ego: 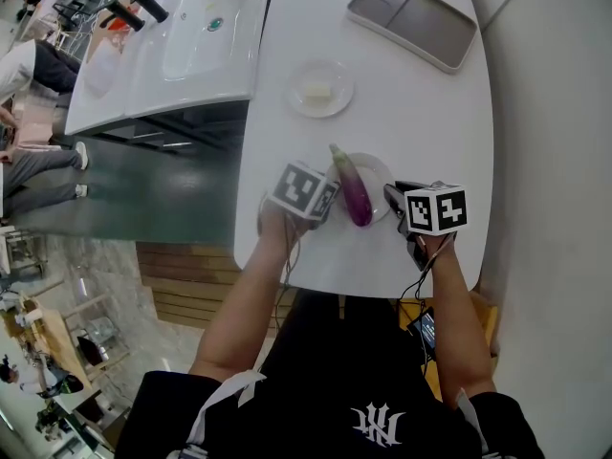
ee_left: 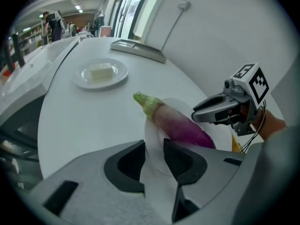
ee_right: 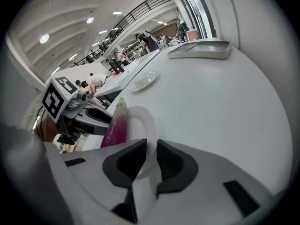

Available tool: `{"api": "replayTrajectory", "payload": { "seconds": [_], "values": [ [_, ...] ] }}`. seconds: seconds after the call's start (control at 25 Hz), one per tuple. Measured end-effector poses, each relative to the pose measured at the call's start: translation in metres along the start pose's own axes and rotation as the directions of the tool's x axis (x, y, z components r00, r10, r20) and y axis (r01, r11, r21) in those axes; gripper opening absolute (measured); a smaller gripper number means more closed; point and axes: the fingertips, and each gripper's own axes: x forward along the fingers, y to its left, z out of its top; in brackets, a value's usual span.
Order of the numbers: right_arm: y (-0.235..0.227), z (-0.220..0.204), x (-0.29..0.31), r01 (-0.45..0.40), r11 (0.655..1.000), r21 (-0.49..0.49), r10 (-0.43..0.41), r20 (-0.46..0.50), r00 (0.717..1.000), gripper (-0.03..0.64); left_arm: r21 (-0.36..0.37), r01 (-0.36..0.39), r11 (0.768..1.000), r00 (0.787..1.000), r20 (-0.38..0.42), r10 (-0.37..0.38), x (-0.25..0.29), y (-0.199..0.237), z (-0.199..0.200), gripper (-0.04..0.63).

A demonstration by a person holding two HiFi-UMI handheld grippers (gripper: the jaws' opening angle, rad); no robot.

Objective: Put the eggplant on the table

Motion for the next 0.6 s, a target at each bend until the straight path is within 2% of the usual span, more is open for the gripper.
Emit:
{"api": "replayTrajectory", "payload": {
  "seconds": [0.12,0.28,0.44,0.6],
  "values": [
    [-0.0012,0.0009,0.0063,0.053,0.995,-0.086,-0.054,-0.010,0.999,0.064,0.069,-0.071,0.995,0.997,-0.007,0.071,0.0037,0.0041,0.0019,0.121],
    [-0.0014,0.0015,0.0071,0.140,0.966,-0.220,-0.145,-0.005,0.989,0.078,0.150,-0.154,0.977,0.988,0.002,0.155,0.0022,0.0055,0.0056,0.133],
    [0.0025,0.0052,0.0077,0.206,0.910,-0.359,-0.203,0.044,0.978,0.089,0.208,-0.213,0.955,0.977,0.026,0.213,0.0033,0.0051,0.0029,0.141],
    [0.0076,0.0061,0.0085,0.262,0.840,-0.475,-0.245,0.100,0.964,0.091,0.256,-0.282,0.925,0.959,0.105,0.264,0.0042,0.0048,0.0005,0.141]
  ]
}}
